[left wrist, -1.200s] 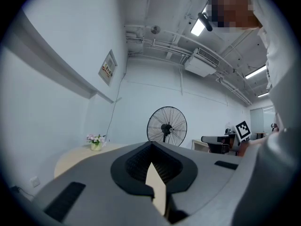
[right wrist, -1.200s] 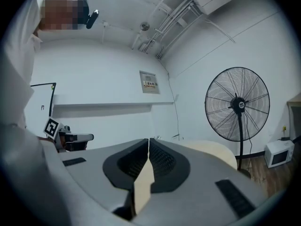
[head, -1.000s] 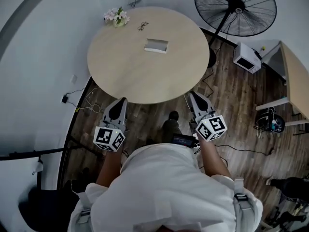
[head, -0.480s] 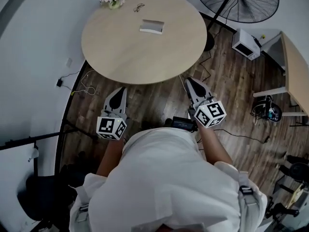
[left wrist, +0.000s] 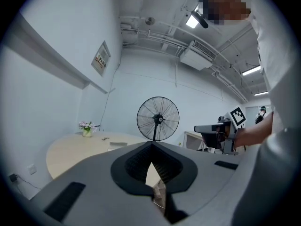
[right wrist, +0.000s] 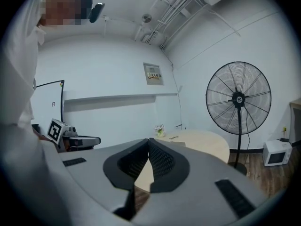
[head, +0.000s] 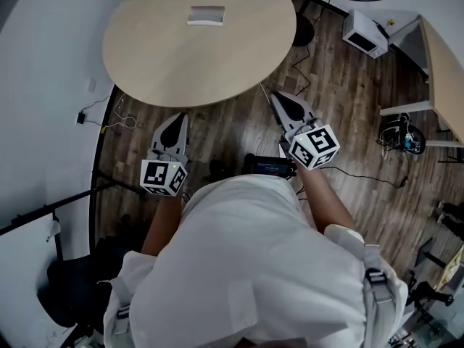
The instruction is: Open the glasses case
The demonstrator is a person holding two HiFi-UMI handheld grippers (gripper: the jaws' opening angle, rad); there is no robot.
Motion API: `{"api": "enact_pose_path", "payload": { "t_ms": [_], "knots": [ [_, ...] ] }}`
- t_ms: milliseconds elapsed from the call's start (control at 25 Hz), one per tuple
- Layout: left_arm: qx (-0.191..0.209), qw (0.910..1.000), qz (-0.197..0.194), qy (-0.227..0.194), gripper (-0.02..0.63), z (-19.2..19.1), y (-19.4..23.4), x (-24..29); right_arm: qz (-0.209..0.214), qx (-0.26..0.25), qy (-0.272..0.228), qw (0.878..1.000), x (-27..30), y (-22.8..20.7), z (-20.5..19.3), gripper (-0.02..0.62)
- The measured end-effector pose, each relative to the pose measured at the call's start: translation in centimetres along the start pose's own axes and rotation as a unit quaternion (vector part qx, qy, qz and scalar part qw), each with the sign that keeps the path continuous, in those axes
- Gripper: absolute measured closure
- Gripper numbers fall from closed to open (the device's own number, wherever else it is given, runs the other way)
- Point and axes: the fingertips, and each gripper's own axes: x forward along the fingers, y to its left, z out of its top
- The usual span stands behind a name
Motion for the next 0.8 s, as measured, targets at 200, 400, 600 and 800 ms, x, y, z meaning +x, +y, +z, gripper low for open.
{"api": "enact_pose_path", "payload": {
  "t_ms": [200, 400, 600, 800],
  "knots": [
    [0.0, 1.0, -0.001, 0.008, 0.595, -0.5, -1.1, -0.1, 0.038, -0.007, 0.003, 0.999, -0.2, 1.2, -0.2, 0.571],
    [-0.008, 0.9999, 0.001, 0.013, 0.595, -0.7, -1.9, -0.2, 0.039, 0.005, 0.003, 0.999, -0.7, 0.8, -0.4, 0.571],
    [-0.009, 0.9999, 0.005, 0.01, 0.595, -0.7, -1.9, -0.4, 0.036, 0.006, -0.001, 0.999, -0.8, 0.6, -0.4, 0.571],
    [-0.011, 0.9999, 0.004, 0.007, 0.595, -0.5, -2.4, 0.0, 0.03, 0.011, -0.009, 0.999, -1.3, -0.3, 0.0, 0.571]
  ]
}}
